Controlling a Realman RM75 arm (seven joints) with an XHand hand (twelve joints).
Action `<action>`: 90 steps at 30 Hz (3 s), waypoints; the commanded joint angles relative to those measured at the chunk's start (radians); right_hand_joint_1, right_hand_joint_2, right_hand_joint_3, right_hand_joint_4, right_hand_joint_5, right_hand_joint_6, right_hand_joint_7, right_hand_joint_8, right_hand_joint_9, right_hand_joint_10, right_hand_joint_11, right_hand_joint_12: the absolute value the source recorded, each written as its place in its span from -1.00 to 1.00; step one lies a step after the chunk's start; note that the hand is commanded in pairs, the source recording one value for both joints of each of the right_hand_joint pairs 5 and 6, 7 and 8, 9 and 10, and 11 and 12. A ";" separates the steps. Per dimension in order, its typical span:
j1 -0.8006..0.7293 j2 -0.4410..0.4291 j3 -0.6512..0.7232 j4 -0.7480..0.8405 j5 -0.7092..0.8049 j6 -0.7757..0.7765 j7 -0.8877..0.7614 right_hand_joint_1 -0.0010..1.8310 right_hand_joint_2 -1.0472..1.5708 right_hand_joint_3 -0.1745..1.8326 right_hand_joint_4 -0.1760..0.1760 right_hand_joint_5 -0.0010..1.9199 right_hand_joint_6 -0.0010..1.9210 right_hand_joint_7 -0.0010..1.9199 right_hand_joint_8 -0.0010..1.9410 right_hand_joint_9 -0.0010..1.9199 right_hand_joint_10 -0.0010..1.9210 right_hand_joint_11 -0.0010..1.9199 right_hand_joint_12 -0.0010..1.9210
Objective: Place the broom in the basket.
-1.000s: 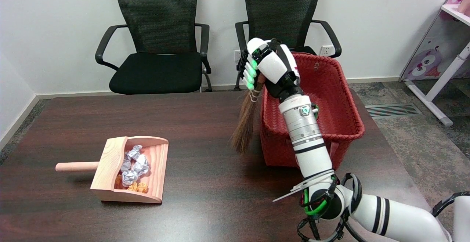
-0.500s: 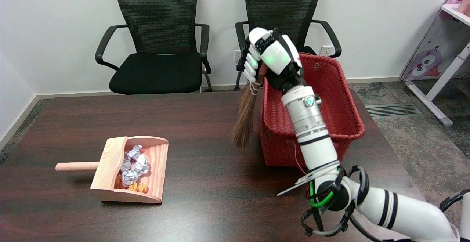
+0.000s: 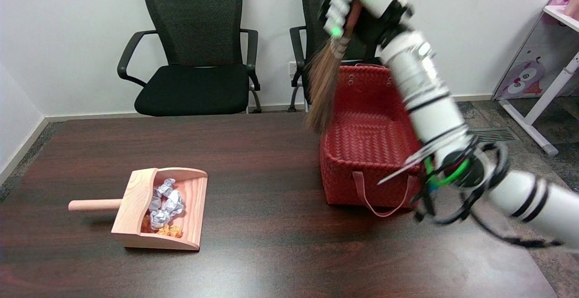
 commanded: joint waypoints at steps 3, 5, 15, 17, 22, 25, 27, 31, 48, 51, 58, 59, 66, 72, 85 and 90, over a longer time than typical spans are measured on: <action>0.156 0.419 0.045 -0.082 0.381 0.158 -0.012 -0.22 0.94 0.77 0.07 1.00 1.00 1.00 0.98 1.00 1.00 1.00 1.00; 0.158 0.416 -0.027 -0.050 0.362 0.114 -0.012 -0.21 0.91 0.76 0.06 1.00 1.00 1.00 0.98 1.00 1.00 1.00 1.00; 0.092 0.295 -0.207 0.127 0.192 -0.087 -0.003 -0.11 0.72 0.85 0.01 1.00 1.00 1.00 0.98 1.00 1.00 1.00 1.00; 0.072 0.263 -0.206 0.166 0.167 -0.108 -0.002 -0.10 0.71 0.87 0.01 1.00 1.00 1.00 0.98 1.00 1.00 1.00 1.00; 0.056 0.220 -0.209 0.234 0.131 -0.120 -0.002 -0.10 0.70 0.88 0.01 1.00 1.00 1.00 0.98 1.00 1.00 1.00 1.00; 0.053 0.186 -0.210 0.273 0.101 -0.126 -0.002 -0.10 0.69 0.89 0.01 1.00 1.00 1.00 0.98 1.00 1.00 1.00 1.00; 0.048 0.165 -0.210 0.293 0.084 -0.141 0.000 -0.10 0.68 0.90 0.00 1.00 1.00 1.00 0.98 1.00 1.00 1.00 1.00; 0.042 0.135 -0.223 0.327 0.051 -0.170 0.006 -0.09 0.67 0.91 0.00 1.00 1.00 1.00 0.98 1.00 1.00 1.00 1.00; 0.043 0.007 -0.292 0.395 -0.056 -0.204 0.011 -0.10 0.67 0.90 -0.01 1.00 1.00 1.00 0.98 1.00 1.00 1.00 1.00; 0.035 -0.006 -0.305 0.403 -0.083 -0.212 0.011 -0.10 0.66 0.90 0.00 1.00 1.00 1.00 0.98 1.00 1.00 1.00 1.00; 0.009 -0.007 -0.325 0.404 -0.132 -0.186 0.012 -0.09 0.66 0.89 0.00 1.00 1.00 1.00 0.98 1.00 1.00 1.00 1.00; 0.006 -0.007 -0.336 0.405 -0.132 -0.186 0.012 -0.09 0.66 0.89 0.01 1.00 1.00 1.00 0.98 1.00 1.00 1.00 1.00; -0.009 -0.027 -0.362 0.427 -0.132 -0.186 0.012 -0.09 0.66 0.89 0.01 1.00 1.00 1.00 0.98 1.00 1.00 1.00 1.00; -0.015 -0.058 -0.363 0.446 -0.136 -0.186 0.014 -0.10 0.64 0.90 0.03 1.00 1.00 1.00 0.98 1.00 1.00 1.00 1.00; -0.010 -0.068 -0.364 0.452 -0.193 -0.195 0.014 -0.18 0.37 0.68 0.08 0.64 0.63 0.64 0.62 0.77 0.77 1.00 1.00; -0.009 -0.068 -0.361 0.446 -0.198 -0.197 0.014 -0.19 0.36 0.62 0.05 0.41 0.41 0.41 0.39 0.57 0.57 0.97 0.97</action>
